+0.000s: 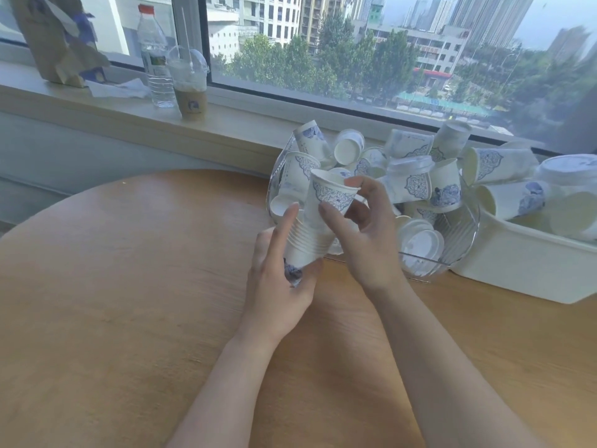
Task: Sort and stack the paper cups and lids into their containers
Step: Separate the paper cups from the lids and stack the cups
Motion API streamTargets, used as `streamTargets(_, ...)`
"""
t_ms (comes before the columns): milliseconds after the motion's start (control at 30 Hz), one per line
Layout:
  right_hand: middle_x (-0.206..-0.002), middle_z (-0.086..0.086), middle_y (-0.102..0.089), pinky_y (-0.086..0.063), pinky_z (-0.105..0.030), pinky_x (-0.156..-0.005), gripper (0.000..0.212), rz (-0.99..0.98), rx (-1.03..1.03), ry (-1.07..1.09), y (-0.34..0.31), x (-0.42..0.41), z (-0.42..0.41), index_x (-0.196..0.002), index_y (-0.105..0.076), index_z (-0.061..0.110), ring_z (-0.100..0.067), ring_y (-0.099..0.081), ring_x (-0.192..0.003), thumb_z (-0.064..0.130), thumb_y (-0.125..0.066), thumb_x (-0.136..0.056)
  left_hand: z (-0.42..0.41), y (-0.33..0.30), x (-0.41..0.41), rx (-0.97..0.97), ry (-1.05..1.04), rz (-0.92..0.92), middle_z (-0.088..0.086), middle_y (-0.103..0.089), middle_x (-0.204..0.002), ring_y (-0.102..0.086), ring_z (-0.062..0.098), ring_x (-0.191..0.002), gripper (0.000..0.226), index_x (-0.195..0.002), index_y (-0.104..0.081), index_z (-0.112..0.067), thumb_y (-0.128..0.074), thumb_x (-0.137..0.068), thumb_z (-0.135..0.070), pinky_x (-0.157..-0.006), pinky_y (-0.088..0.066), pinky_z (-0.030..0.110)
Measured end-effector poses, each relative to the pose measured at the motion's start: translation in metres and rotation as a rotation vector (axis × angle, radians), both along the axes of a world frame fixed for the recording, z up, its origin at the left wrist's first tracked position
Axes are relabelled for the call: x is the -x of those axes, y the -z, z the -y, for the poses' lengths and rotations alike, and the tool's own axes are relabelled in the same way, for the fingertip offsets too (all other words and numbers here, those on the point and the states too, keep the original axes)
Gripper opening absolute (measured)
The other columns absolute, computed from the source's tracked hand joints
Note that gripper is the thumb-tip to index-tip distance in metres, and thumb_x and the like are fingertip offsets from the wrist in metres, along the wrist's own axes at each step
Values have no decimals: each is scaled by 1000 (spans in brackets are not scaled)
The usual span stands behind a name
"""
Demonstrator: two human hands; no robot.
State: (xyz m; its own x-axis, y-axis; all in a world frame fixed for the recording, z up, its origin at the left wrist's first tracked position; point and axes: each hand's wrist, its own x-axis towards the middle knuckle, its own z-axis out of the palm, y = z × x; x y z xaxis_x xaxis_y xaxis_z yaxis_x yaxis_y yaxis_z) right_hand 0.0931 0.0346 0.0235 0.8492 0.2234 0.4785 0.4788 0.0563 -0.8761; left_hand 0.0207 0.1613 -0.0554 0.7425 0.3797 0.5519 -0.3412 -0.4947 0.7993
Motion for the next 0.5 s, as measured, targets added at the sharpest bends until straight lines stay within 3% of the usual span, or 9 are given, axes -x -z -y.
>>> streamTargets(133, -119, 5, -72, -58, -53, -93, 44, -5, 71, -3, 16, 6, 6, -128, -57, 27, -23, -71, -108, 30, -79, -90, 3, -1, 0, -7, 8, 12, -16, -50, -133, -62, -2, -116, 91, -159, -32, -51, -80, -87, -23, -94, -45, 6)
streamTargets(233, -132, 14, -64, -52, -43, -106, 55, 25, 191, 67, 29, 10, 9, -143, -56, 29, -11, -62, -123, 41, -74, -93, 4, 0, 1, -32, 1, 24, -25, -47, -133, -55, -15, -117, 92, -160, -29, -54, -78, -86, -30, -93, -39, 0)
streamTargets(367, -139, 18, -60, -45, -34, -112, 58, 113, 308, 97, 42, 13, 16, -152, -51, 27, -5, -54, -133, 49, -63, -99, 2, -1, 3, -65, -6, 1, -24, -46, -128, -54, -18, -111, 91, -159, -22, -61, -72, -86, -45, -91, -38, -2)
streamTargets(433, -136, 15, -61, -43, -27, -110, 57, 165, 370, 98, 49, 14, 19, -154, -50, 24, -4, -55, -130, 46, -59, -103, 2, -2, 4, -78, -12, -13, -23, -47, -128, -57, -14, -111, 87, -159, -25, -60, -69, -85, -49, -90, -42, 1)
streamTargets(500, -134, 12, -61, -41, -23, -109, 57, 199, 423, 96, 53, 13, 21, -155, -48, 21, -4, -55, -128, 47, -54, -105, 1, -1, 4, -67, -27, -21, -23, -48, -129, -64, -2, -109, 83, -157, -32, -58, -70, -83, -50, -90, -53, 14)
